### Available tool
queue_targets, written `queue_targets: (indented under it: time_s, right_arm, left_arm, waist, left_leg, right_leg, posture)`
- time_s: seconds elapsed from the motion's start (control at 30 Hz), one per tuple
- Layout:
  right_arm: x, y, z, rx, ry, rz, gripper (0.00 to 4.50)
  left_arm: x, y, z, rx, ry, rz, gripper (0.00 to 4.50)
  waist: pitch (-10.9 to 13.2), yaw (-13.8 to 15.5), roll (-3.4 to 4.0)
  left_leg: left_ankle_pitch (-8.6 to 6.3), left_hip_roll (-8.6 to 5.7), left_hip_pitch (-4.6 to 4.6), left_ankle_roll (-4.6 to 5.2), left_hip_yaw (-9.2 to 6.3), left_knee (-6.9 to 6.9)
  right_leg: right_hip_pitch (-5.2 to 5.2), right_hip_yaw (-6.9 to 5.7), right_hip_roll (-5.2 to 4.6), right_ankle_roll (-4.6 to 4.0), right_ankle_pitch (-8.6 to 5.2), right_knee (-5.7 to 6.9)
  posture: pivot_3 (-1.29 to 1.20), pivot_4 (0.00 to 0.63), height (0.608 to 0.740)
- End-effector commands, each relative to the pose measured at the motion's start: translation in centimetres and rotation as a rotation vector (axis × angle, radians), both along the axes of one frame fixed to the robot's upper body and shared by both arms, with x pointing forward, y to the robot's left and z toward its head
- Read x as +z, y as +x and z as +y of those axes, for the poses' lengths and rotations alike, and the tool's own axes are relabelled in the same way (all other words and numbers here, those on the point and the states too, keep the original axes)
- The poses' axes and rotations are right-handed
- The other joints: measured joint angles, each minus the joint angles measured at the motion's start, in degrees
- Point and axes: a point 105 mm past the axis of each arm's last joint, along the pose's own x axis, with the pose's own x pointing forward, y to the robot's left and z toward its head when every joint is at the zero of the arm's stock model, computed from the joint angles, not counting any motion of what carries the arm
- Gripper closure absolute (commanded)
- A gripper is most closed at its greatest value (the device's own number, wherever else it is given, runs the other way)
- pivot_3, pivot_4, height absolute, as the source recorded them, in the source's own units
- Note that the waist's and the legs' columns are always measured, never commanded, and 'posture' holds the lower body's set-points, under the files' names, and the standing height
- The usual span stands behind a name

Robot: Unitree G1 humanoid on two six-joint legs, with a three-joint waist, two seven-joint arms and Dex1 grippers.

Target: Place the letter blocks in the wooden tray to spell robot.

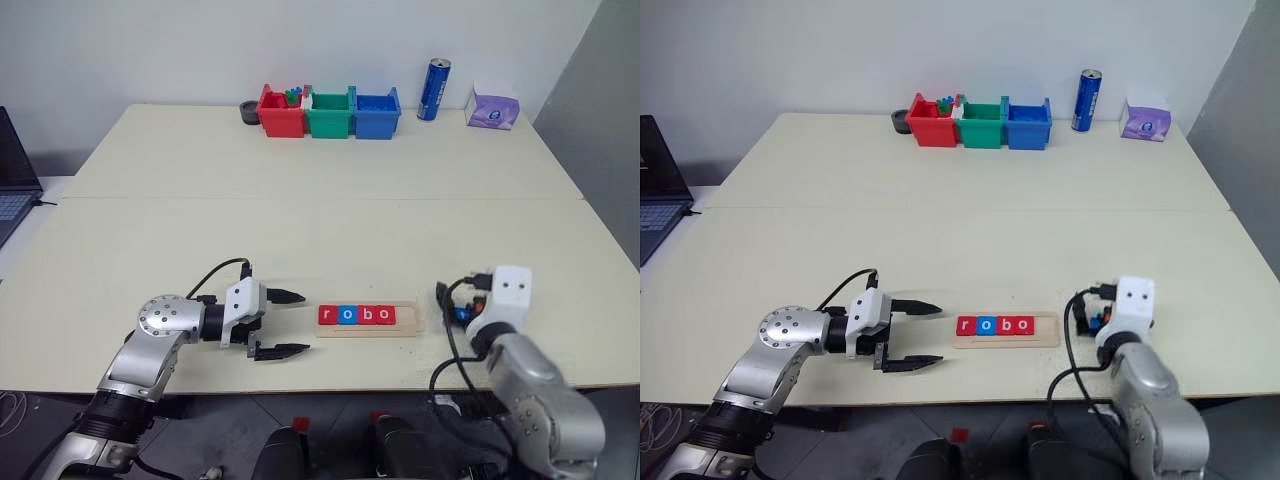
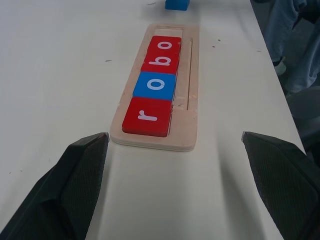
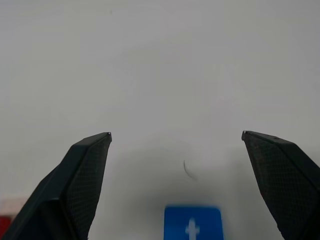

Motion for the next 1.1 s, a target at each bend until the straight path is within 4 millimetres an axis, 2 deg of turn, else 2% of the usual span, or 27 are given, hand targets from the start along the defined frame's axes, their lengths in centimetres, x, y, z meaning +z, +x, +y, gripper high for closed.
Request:
queue_targets:
  time_s: [0.03,0.17,0.33,0.43,0.63,0.83,0.93,1.1]
  right_arm:
    - [1.8,-0.1,0.5,0.257,-0.01,-0.006,0.02]
    - [1.9,-2.0,0.8,0.602,-0.136,0.084,0.02]
    - [-0.5,-3.9,-0.5,0.887,-0.417,0.224,0.02]
    - [-1.6,-3.6,-1.4,0.946,-0.498,0.25,0.02]
    - [-2.0,-1.7,-2.5,0.986,-0.553,0.255,0.02]
    - [-2.8,-1.2,-3.4,1.037,-0.548,0.34,0.02]
    - [-3.0,-1.0,-3.4,1.041,-0.524,0.354,0.59]
    - [-3.2,-0.7,-3.1,1.038,-0.491,0.349,2.29]
  left_arm:
    - [0.6,0.1,-0.2,-0.018,-0.009,-0.034,0.0]
    - [0.6,0.1,-0.4,-0.023,-0.01,-0.036,0.0]
    - [0.7,0.2,-0.6,-0.025,-0.009,-0.039,0.0]
    - [0.7,0.2,-0.7,-0.025,-0.01,-0.04,0.0]
    - [0.7,0.1,-0.7,-0.024,-0.007,-0.039,0.0]
    - [0.8,0.1,-0.6,-0.024,-0.004,-0.042,0.0]
    - [0.8,0.0,-0.6,-0.024,-0.004,-0.043,0.0]
    - [0.8,0.0,-0.6,-0.021,-0.005,-0.042,0.0]
  waist:
    - [0.01,0.08,0.0]
    - [0.07,0.13,0.06]
    - [0.12,0.18,0.01]
    - [0.14,0.11,-0.02]
    - [0.17,0.07,-0.07]
    - [0.18,0.54,-0.07]
    - [0.18,0.63,-0.07]
    - [0.18,0.68,-0.07]
  left_leg:
    - [0.0,-0.01,-0.01,0.0,0.01,0.0]
    - [-0.01,0.0,-0.09,0.02,0.01,-0.02]
    - [-0.03,-0.05,-0.12,0.05,0.0,-0.01]
    - [-0.02,-0.04,-0.09,0.04,0.05,0.03]
    - [-0.02,-0.02,-0.03,0.04,0.12,0.09]
    - [-0.02,-0.02,-0.06,0.04,0.1,0.08]
    - [-0.02,-0.02,-0.05,0.04,0.09,0.08]
    - [-0.02,-0.01,-0.04,0.04,0.09,0.09]
  right_leg:
    - [0.0,-0.02,0.0,0.0,0.0,-0.01]
    - [0.02,-0.02,0.01,0.01,-0.05,-0.04]
    - [0.02,-0.06,0.01,0.05,-0.08,-0.08]
    - [0.03,-0.08,0.03,0.06,-0.07,-0.06]
    - [0.04,-0.04,0.03,0.14,-0.01,-0.01]
    - [0.04,-0.07,0.0,0.12,0.0,-0.03]
    - [0.04,-0.06,0.0,0.09,0.02,-0.02]
    - [0.04,-0.07,0.0,0.09,0.02,-0.01]
  posture:
    - [0.0,0.15,0.74]
    - [0.0,0.15,0.74]
    - [0.0,0.15,0.74]
    - [0.0,0.15,0.74]
    - [0.0,0.15,0.74]
    - [0.0,0.15,0.74]
    - [0.0,0.15,0.74]
    - [0.0,0.15,0.74]
